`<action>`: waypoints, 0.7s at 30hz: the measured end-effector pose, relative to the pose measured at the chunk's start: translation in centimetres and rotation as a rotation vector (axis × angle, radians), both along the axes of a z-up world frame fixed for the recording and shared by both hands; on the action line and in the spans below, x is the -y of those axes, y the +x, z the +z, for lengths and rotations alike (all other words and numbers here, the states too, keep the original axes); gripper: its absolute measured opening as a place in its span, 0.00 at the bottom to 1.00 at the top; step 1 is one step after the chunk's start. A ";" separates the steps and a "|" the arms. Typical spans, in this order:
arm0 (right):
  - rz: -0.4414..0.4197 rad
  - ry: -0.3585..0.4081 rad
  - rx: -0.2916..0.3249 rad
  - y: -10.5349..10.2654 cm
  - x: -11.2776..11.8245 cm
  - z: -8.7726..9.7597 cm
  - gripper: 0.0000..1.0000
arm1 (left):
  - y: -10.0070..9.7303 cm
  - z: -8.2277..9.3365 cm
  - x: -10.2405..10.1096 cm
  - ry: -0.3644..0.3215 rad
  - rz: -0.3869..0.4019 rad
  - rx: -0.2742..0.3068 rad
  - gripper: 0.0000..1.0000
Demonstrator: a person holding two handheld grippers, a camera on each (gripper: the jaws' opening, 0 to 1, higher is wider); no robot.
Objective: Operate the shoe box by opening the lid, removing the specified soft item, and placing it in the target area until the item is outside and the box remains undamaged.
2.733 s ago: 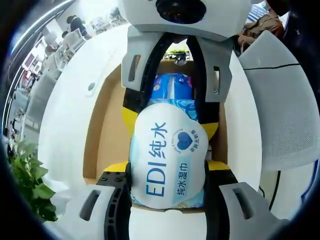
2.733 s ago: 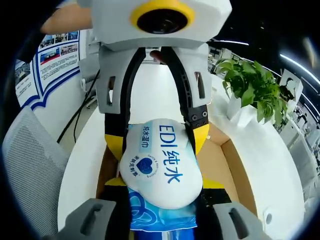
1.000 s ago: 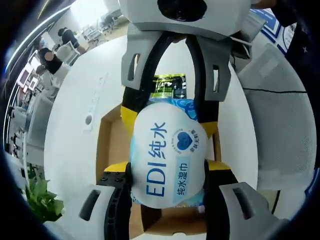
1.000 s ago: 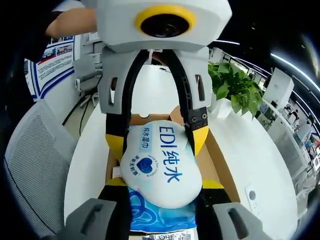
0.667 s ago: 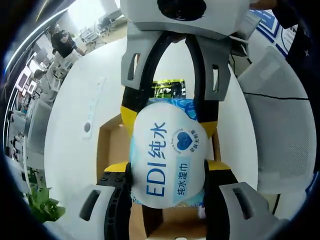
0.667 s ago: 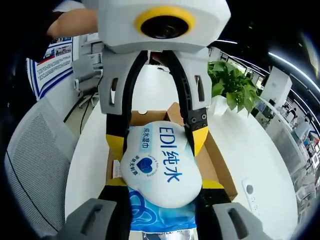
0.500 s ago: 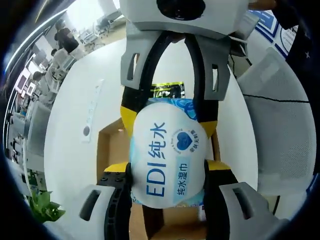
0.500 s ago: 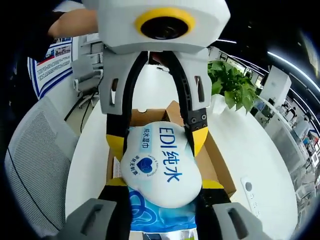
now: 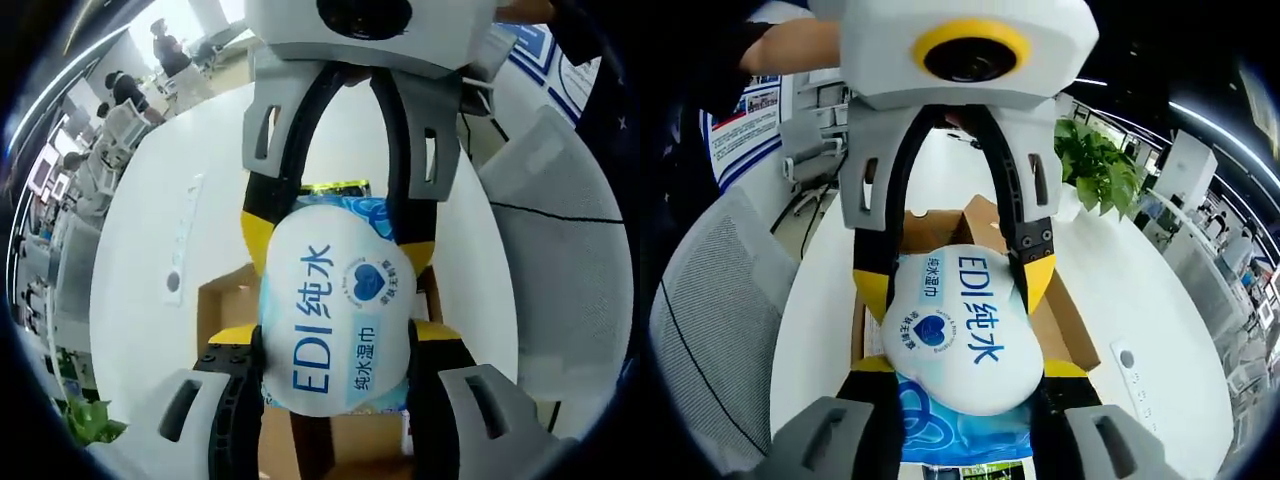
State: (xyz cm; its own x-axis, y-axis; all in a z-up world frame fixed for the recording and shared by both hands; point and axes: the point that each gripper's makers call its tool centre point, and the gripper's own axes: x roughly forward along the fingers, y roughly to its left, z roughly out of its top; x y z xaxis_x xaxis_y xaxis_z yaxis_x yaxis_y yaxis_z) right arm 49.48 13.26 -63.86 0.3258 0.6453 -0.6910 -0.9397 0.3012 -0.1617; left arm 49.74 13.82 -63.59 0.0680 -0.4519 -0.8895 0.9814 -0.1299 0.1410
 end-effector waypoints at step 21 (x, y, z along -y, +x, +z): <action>-0.027 -0.004 0.007 -0.4 4.6 0.5 0.45 | -0.4 0.2 4.7 -0.029 -0.030 -0.004 0.57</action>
State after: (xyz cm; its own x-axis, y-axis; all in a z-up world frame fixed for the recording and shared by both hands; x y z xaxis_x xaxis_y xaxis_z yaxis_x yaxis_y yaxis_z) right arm 49.06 8.66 -63.40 0.3476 0.6334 -0.6913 -0.9302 0.3258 -0.1692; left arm 49.35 9.16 -63.36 0.0506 -0.4793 -0.8762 0.9777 -0.1550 0.1413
